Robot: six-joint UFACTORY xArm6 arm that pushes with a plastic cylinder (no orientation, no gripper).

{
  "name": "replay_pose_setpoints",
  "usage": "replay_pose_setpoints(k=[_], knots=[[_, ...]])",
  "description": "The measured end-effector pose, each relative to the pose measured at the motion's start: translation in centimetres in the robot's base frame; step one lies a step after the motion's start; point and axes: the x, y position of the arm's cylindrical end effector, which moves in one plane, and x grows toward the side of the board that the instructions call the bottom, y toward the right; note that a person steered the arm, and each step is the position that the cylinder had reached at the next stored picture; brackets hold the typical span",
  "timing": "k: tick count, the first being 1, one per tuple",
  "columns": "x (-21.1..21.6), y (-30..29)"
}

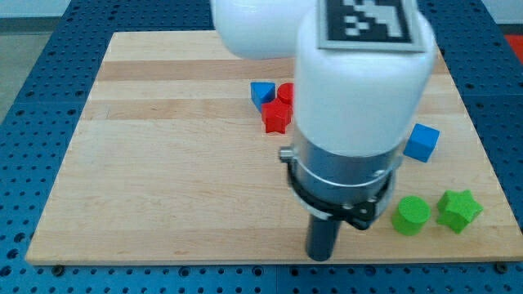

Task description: Move your arm below the green circle

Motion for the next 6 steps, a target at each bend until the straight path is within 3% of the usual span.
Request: replay_pose_setpoints(k=[3,6], knots=[[0.0,9.4],[-0.2,10.8]])
